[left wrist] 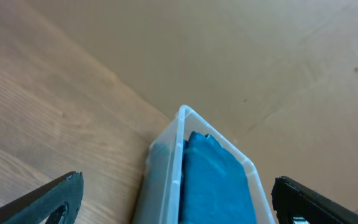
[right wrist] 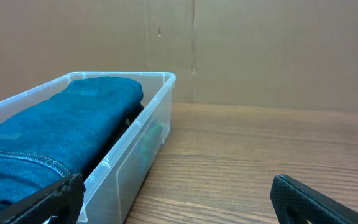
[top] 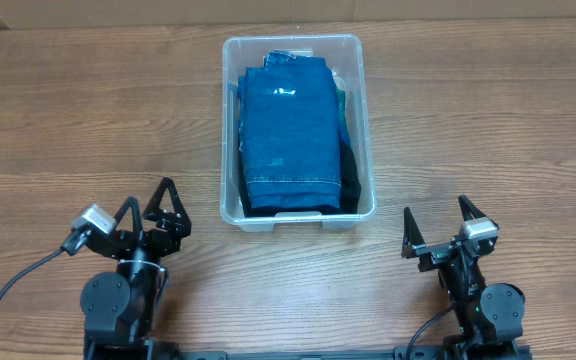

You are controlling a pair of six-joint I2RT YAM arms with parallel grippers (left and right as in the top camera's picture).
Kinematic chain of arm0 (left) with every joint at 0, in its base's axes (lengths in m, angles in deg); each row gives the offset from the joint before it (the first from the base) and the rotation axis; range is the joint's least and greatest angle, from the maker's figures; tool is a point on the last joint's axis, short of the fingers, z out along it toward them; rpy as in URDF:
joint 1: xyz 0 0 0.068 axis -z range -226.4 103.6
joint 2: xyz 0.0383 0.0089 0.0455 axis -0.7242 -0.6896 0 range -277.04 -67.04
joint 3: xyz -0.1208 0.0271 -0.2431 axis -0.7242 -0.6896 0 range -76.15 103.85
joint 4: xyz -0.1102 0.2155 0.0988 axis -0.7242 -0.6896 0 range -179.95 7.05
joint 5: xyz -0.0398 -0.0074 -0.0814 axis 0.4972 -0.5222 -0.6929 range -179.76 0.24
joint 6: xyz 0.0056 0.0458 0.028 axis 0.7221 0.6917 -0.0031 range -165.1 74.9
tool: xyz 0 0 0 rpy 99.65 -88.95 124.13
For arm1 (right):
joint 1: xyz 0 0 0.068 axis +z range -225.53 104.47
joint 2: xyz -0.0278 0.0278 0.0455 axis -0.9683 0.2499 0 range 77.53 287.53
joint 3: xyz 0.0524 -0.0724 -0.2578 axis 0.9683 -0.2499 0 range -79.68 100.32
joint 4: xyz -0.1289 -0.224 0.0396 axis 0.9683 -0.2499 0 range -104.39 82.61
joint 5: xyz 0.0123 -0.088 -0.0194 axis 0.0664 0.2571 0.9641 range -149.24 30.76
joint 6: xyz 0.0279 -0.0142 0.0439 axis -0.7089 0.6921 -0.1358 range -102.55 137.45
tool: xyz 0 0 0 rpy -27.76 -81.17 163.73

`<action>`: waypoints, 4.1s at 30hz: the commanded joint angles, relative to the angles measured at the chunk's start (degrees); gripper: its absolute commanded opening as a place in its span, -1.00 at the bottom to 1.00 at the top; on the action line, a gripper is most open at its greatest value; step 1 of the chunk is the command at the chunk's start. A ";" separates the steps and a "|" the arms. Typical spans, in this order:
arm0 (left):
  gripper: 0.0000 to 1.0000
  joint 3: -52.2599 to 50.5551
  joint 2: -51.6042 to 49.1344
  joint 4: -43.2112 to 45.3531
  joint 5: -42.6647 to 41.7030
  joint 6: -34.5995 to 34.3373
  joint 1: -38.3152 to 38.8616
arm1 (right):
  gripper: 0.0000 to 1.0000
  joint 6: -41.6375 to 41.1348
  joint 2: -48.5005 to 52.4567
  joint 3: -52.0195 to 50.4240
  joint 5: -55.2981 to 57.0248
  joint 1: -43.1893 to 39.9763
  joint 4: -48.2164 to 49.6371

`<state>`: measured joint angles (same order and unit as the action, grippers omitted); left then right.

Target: Pack container

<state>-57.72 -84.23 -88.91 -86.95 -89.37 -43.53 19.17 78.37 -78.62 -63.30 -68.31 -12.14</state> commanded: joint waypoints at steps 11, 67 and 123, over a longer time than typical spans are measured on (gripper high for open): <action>1.00 -12.52 11.34 6.67 -1.44 29.05 -1.95 | 1.00 0.24 -0.68 -0.61 0.57 -0.22 0.24; 1.00 -18.16 16.94 1.60 -2.40 43.01 -4.83 | 1.00 0.24 -0.68 -0.61 0.57 -0.22 0.24; 1.00 -18.16 16.94 1.60 -2.38 43.01 -4.83 | 1.00 0.24 -0.68 -0.61 0.57 -0.22 0.24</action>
<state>-75.49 -67.99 -87.62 -88.67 -47.85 -47.96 19.15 78.37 -78.62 -63.28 -68.33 -12.14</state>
